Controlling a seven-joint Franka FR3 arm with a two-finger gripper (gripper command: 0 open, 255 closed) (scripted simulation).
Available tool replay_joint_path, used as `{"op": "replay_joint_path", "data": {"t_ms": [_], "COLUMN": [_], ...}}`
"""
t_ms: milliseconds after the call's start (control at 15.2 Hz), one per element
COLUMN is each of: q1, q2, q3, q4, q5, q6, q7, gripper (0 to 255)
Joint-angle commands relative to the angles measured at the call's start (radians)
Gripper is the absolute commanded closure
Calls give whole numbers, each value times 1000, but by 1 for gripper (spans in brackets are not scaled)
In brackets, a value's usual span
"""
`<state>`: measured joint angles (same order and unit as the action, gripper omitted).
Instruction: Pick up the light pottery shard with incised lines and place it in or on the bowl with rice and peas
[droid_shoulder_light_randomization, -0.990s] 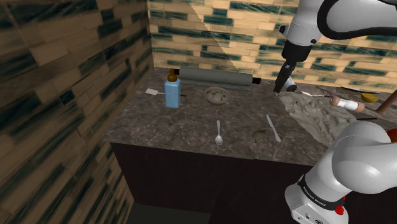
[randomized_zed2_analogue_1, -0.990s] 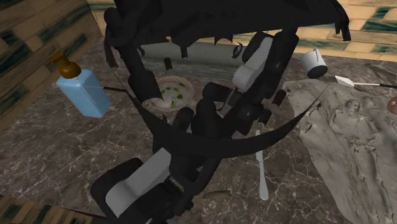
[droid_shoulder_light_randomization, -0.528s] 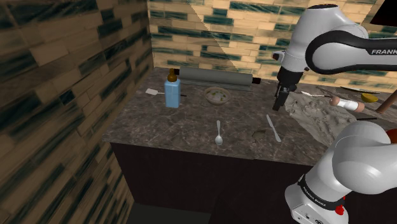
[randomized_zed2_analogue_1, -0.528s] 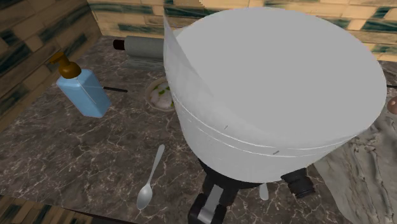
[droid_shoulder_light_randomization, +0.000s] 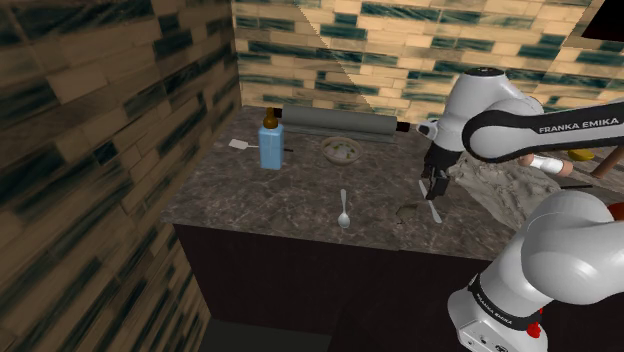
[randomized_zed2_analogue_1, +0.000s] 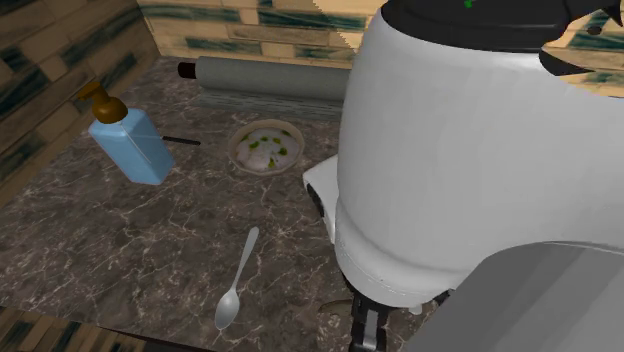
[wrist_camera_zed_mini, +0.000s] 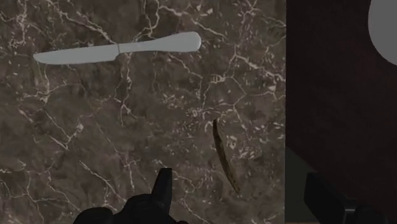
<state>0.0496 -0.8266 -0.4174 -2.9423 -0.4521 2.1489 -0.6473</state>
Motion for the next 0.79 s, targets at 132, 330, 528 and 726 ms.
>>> {"op": "replay_joint_path", "data": {"t_ms": [132, 330, 528, 726], "q1": [-8, -5, -4, 1], "q2": [136, 243, 314, 390], "q3": [-104, -159, -179, -198], "q4": [-53, -66, -73, -76], "q5": [-98, -145, -164, -180], "q6": [191, 310, 387, 468], "q7": [-116, -162, -155, -147], "gripper": [0, 0, 0, 0]}}
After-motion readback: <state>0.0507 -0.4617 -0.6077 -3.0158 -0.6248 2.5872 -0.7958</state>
